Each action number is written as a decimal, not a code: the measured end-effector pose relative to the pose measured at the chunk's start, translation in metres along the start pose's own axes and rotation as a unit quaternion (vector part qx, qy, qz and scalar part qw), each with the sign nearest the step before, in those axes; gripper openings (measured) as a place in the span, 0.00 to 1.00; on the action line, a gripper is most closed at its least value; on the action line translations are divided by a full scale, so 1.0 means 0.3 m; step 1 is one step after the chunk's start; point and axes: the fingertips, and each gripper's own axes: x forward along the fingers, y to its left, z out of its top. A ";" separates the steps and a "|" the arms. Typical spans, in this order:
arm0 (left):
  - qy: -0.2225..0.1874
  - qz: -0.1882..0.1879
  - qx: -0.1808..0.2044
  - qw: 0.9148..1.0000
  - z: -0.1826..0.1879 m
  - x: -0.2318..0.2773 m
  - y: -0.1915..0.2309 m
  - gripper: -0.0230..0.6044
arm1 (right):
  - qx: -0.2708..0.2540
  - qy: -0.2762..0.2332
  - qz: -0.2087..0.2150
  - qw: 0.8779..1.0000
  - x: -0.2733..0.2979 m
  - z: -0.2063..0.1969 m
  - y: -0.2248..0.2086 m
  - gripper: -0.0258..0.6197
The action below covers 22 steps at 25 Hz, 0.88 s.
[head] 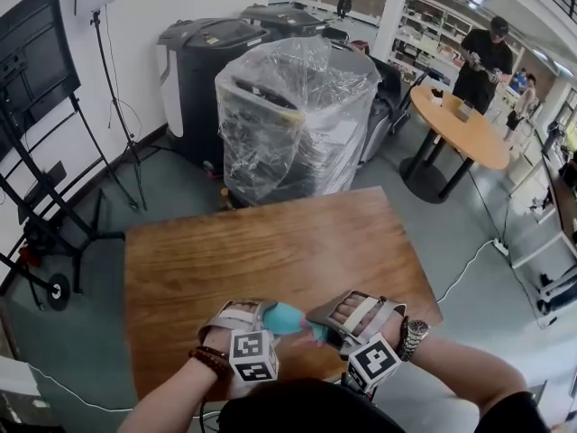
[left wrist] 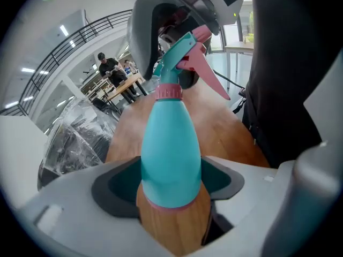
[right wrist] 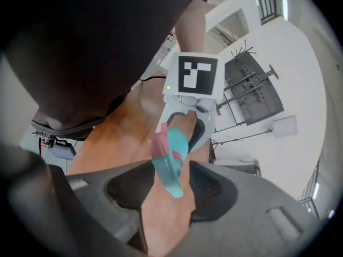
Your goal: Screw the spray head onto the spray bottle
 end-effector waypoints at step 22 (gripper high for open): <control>-0.038 0.055 -0.144 0.987 -0.023 0.054 0.087 0.63 | 0.572 -0.083 0.043 0.815 -0.023 -0.135 -0.174 0.37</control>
